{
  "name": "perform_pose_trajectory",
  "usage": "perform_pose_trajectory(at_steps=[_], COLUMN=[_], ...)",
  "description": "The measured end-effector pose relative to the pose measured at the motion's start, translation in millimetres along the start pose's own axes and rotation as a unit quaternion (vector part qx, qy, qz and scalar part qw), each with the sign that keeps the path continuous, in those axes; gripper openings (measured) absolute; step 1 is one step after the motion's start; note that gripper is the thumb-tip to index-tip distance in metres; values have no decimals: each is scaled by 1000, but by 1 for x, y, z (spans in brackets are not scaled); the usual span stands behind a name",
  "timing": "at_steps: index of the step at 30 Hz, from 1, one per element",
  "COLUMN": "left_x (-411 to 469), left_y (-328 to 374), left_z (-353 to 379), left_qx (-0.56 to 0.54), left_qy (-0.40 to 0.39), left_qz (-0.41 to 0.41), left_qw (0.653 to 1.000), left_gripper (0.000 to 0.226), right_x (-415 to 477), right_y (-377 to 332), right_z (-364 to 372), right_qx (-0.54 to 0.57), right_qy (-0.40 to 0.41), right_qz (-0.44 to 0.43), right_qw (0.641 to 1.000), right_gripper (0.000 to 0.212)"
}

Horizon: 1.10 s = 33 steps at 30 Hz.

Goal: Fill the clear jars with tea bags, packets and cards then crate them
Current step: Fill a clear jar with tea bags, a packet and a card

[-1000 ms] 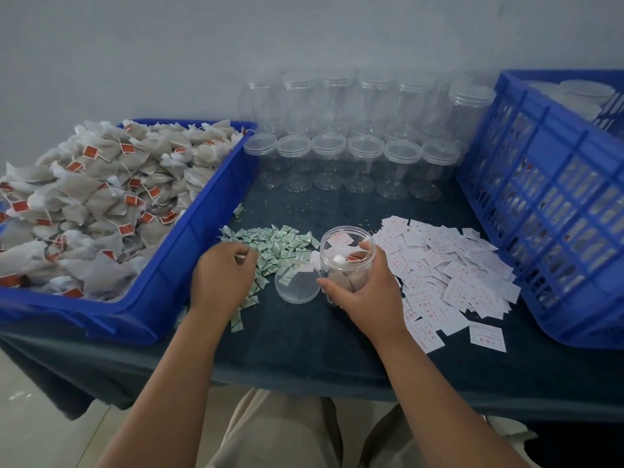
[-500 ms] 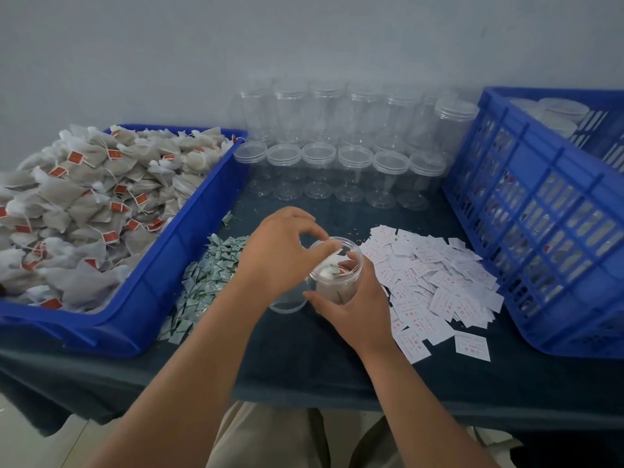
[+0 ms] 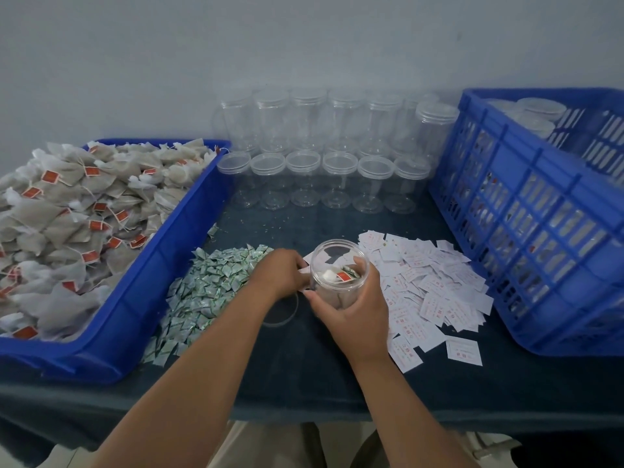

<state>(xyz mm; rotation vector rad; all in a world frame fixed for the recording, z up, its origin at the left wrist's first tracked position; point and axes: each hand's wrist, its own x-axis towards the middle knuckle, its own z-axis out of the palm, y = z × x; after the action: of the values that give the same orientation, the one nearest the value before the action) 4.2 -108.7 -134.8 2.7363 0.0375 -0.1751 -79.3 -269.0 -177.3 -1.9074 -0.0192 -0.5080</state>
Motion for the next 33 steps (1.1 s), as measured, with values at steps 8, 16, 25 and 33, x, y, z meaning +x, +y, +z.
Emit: perform_pose_trajectory(at_steps=[8,16,25,33], left_x=[1,-13,-56,-56], left_y=[-2,-3,27,45], left_z=[-1,-14,-85,-60], left_qx=[-119,-194,-339,-92], left_qy=[55,101,36,14], left_qz=[-8,-20,100,108], left_qw=[991,976,935,990], left_gripper=[28,29,22,26], right_x=[-1,-1,0,-2], right_y=[3,0,2,-3], right_z=[-1,-2,-1,-5], right_qx=[5,3,-28,-25], right_qy=[3,-8,-20,-31], right_qz=[7,11,3,-7], right_qw=[1000,1000,999,999], right_gripper=[98,105,97,95])
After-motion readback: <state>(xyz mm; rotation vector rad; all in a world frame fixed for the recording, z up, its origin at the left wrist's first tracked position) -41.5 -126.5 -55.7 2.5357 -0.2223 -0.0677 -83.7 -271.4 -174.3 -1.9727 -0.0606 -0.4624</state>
